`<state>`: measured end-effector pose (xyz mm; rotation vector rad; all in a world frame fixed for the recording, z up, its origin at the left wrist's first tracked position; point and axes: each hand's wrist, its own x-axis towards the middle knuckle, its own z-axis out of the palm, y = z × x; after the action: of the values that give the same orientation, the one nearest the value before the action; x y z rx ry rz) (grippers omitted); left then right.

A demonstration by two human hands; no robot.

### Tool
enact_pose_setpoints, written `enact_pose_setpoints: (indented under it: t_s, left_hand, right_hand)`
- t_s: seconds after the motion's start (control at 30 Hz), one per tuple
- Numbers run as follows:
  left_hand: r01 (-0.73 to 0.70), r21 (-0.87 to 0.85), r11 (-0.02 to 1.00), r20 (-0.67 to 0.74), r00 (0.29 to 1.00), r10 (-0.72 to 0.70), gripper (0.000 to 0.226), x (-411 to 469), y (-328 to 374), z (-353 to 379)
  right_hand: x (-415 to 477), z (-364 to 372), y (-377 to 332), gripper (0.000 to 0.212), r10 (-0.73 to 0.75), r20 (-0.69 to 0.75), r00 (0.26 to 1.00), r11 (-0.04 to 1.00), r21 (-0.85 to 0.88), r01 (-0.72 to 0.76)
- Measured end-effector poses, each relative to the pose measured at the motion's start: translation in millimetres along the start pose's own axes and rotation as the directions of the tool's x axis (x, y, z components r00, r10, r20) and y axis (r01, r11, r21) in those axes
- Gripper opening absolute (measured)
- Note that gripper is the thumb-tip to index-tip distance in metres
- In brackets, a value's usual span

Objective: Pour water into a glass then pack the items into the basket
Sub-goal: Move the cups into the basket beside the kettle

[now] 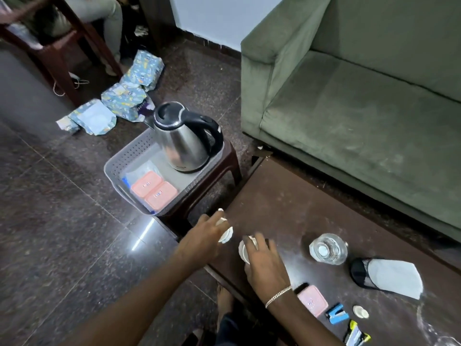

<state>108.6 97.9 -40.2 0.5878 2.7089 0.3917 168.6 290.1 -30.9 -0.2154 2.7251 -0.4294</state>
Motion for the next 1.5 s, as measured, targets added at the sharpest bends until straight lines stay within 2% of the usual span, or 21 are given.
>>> enact_pose_setpoints:
  t_s: [0.1, 0.23, 0.47, 0.77, 0.97, 1.27, 1.5]
  left_hand:
    - [0.026, -0.019, 0.999, -0.11, 0.993, -0.028, 0.059, -1.8, -29.2, -58.3]
    - [0.082, 0.013, 0.997, -0.188, 0.979, -0.078, 0.061, 0.7, -71.5, -123.3]
    - [0.142, 0.052, 0.989, -0.227, 0.966, -0.126, 0.064, 13.9, -145.2, -183.7]
    - [0.191, 0.024, 0.981, -0.201, 0.963, -0.182, 0.064, 48.1, -214.6, -192.7]
    - [0.139, 0.059, 0.988, -0.162, 0.978, -0.128, 0.064, 77.3, -242.1, -186.9]
    - [0.138, 0.076, 0.988, -0.045, 0.99, -0.135, 0.09, 108.9, -267.3, -163.2]
    - [0.151, 0.06, 0.987, -0.028, 0.988, -0.15, 0.082, 120.6, -281.3, -153.1]
  right_hand:
    - [33.4, -37.0, -35.5, 0.071, -0.111, -0.126, 0.986, 0.993, 0.021, 0.114]
    - [82.5, -74.7, -78.3, 0.074, -0.239, -0.258, 0.936, 0.966, 0.032, 0.255]
    - [159.8, -96.0, -137.4, 0.076, -0.376, -0.313, 0.872, 0.922, -0.031, 0.387]
    - [200.2, -65.3, -158.4, 0.059, -0.356, -0.232, 0.905, 0.934, -0.076, 0.348]
    - [217.3, -50.4, -163.0, 0.06, -0.312, -0.115, 0.943, 0.949, -0.081, 0.304]
    - [226.6, -38.8, -174.6, 0.061, -0.246, -0.046, 0.968, 0.966, -0.089, 0.241]
    - [232.6, -31.8, -179.7, 0.053, -0.218, -0.017, 0.976, 0.972, -0.091, 0.215]
